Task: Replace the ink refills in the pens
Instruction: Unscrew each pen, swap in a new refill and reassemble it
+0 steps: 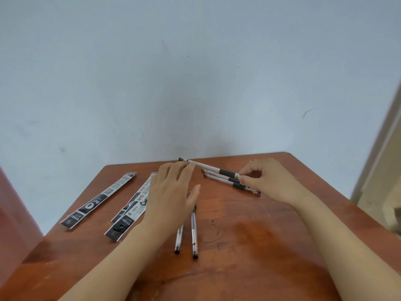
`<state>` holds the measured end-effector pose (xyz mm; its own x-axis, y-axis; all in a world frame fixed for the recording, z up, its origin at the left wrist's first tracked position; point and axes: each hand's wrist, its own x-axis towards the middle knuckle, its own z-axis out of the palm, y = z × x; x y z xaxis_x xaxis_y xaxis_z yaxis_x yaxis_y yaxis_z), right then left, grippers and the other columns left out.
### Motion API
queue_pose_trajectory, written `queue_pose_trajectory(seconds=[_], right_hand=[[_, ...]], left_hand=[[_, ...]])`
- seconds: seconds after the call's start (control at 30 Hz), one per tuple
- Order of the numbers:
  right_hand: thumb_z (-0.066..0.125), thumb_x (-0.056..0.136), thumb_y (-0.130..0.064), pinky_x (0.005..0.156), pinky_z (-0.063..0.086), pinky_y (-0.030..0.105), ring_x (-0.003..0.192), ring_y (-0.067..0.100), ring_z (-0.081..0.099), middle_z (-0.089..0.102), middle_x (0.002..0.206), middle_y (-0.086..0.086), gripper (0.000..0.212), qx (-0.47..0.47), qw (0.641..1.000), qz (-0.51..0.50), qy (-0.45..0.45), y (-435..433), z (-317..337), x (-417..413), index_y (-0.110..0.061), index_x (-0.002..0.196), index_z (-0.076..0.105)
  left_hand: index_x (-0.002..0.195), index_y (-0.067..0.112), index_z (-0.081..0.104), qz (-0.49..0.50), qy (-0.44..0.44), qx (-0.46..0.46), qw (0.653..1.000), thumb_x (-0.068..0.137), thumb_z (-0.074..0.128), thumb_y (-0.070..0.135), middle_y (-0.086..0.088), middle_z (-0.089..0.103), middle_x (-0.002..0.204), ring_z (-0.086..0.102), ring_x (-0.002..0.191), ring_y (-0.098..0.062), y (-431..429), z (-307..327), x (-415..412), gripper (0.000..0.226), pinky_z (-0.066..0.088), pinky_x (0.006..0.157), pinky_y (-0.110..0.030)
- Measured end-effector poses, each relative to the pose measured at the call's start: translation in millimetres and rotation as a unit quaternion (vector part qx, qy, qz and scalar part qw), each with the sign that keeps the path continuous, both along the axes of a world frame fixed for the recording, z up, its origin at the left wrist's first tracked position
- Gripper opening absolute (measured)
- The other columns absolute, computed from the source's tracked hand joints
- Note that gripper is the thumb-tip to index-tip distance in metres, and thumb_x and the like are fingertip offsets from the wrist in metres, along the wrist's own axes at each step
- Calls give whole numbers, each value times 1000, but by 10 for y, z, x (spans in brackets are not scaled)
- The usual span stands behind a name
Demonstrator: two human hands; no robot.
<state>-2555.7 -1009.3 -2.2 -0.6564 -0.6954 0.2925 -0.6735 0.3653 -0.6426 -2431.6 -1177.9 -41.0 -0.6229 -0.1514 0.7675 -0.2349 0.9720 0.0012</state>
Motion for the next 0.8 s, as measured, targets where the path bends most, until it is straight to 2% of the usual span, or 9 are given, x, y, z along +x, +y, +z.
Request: queue_pose_trajectory(seconds=[0.07,0.13,0.27,0.33,0.4,0.5,0.6,0.7,0.8], right_hand=[[62,83,-14,54,39,10,56,1,52,59,59,-12,11,-10,1000,15,-10,-14,-2,21,-19,78,70],[63,83,-14,49,39,10,49,-1,51,59,51,-13,15,-17,999,28,-28,-17,-9,34,-24,72,67],[64,82,-15,55,44,19,53,3,53,63,61,-9,19,-26,998,46,-45,-26,-24,53,-29,69,66],[65,82,-14,55,42,14,51,0,53,64,63,-8,17,-37,996,65,-49,-40,-24,80,-26,71,68],[65,82,-13,53,40,7,50,-3,54,62,60,-12,18,-48,994,81,-52,-51,-20,112,-27,71,68],[64,83,-13,55,42,8,50,-3,55,63,60,-14,22,-69,991,90,-75,-66,-36,140,-32,70,66],[63,84,-17,62,45,12,52,0,58,62,57,-22,21,-79,988,94,-93,-102,-64,168,-33,70,65],[61,85,-18,59,42,8,51,1,56,61,53,-24,18,-82,987,100,-100,-113,-62,182,-30,72,64],[62,85,-16,53,41,8,49,1,56,62,53,-21,16,-89,983,104,-123,-107,-59,174,-27,73,65]], left_hand=[[109,12,57,-22,16,-14,1000,77,41,33,-6,64,100,46,98,-19,-10,16,1,42,49,75,-38],[107,12,60,-32,42,-17,998,78,42,31,-6,64,98,44,97,-17,-17,30,11,39,46,79,-37],[105,12,63,-46,35,-11,998,78,43,31,-5,65,96,44,95,-16,-52,60,30,39,46,80,-38],[105,13,64,-56,15,-11,998,78,43,33,-3,66,94,48,94,-15,-56,61,37,39,46,80,-37],[102,14,66,-61,1,-24,998,78,43,33,0,68,87,59,85,-17,-33,58,42,38,47,78,-35],[97,13,68,-80,-11,-26,996,79,42,29,4,67,70,63,63,-15,3,60,33,35,48,69,-27],[93,13,69,-114,-28,-7,993,80,41,26,7,60,58,54,48,-9,33,82,41,33,36,52,-15],[89,15,69,-129,-44,3,991,81,40,27,8,59,59,51,44,-6,45,87,53,32,31,40,-12],[88,16,68,-136,-48,10,989,82,40,28,9,58,59,50,43,-5,46,77,52,32,31,37,-12]])
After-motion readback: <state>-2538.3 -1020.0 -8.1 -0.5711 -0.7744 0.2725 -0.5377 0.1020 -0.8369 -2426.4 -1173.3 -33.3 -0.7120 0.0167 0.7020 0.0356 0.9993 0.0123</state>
